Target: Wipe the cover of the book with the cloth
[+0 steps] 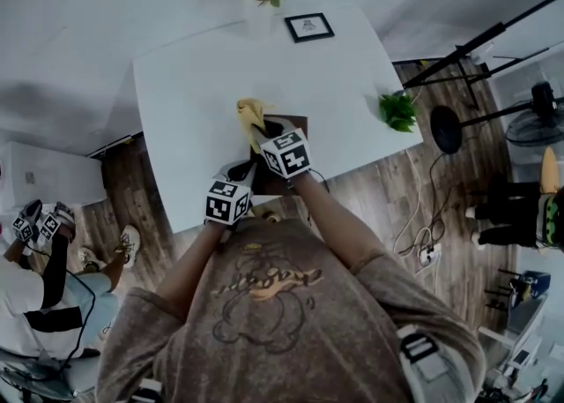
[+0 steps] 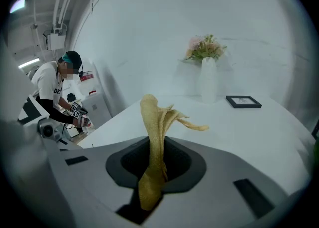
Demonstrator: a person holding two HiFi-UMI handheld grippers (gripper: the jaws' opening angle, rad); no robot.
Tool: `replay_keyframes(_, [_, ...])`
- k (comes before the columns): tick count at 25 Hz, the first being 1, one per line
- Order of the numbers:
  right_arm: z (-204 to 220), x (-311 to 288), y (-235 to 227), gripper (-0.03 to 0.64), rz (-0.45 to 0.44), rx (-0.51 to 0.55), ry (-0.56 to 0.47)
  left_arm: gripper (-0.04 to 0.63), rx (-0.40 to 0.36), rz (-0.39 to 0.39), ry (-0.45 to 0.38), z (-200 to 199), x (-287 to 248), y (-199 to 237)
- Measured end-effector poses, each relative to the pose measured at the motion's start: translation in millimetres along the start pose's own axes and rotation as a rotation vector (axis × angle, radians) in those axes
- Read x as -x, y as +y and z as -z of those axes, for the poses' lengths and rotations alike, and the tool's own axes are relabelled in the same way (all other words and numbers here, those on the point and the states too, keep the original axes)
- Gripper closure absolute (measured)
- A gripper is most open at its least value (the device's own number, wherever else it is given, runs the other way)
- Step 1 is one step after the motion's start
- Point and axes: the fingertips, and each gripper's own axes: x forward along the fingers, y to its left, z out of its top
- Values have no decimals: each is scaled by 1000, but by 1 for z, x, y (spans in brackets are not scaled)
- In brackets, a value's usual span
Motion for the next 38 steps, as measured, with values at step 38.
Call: replay_keyframes(38, [43, 68, -100, 551, 227, -41, 55, 592, 41, 8, -16, 1, -3, -1])
